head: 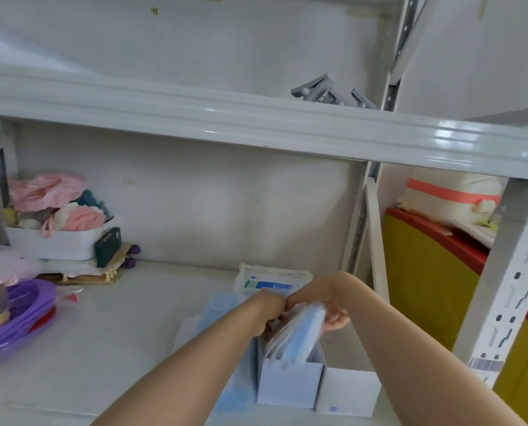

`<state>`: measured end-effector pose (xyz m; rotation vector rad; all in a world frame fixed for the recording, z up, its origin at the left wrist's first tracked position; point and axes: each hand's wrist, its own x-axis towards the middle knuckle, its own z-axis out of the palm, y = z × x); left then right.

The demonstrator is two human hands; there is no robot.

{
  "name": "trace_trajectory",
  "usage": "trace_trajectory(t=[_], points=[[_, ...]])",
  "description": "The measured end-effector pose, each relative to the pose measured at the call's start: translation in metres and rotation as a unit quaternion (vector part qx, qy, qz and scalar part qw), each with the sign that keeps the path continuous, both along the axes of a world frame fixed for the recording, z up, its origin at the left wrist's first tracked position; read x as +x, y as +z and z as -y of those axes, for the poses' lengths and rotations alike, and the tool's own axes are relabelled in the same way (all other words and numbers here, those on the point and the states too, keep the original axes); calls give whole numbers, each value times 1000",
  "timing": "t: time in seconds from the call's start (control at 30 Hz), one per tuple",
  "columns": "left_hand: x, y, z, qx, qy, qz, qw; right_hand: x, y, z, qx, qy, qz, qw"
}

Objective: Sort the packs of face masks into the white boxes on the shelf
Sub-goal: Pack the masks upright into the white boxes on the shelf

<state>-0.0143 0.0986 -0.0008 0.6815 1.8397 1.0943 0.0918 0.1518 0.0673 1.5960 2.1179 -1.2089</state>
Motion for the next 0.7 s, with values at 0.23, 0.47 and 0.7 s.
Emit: trace_trajectory(t=[0.23,0.47,0.7], points=[[5,-12,-14,51,45,59,996,4,-6,-5,18,-22,-67,997],[6,-5,-4,131,74,-14,988,7,-1,4,170,3,-78,982],[-42,-7,27,80,196,-171,962,-57,-13,50,316,22,-298,900]])
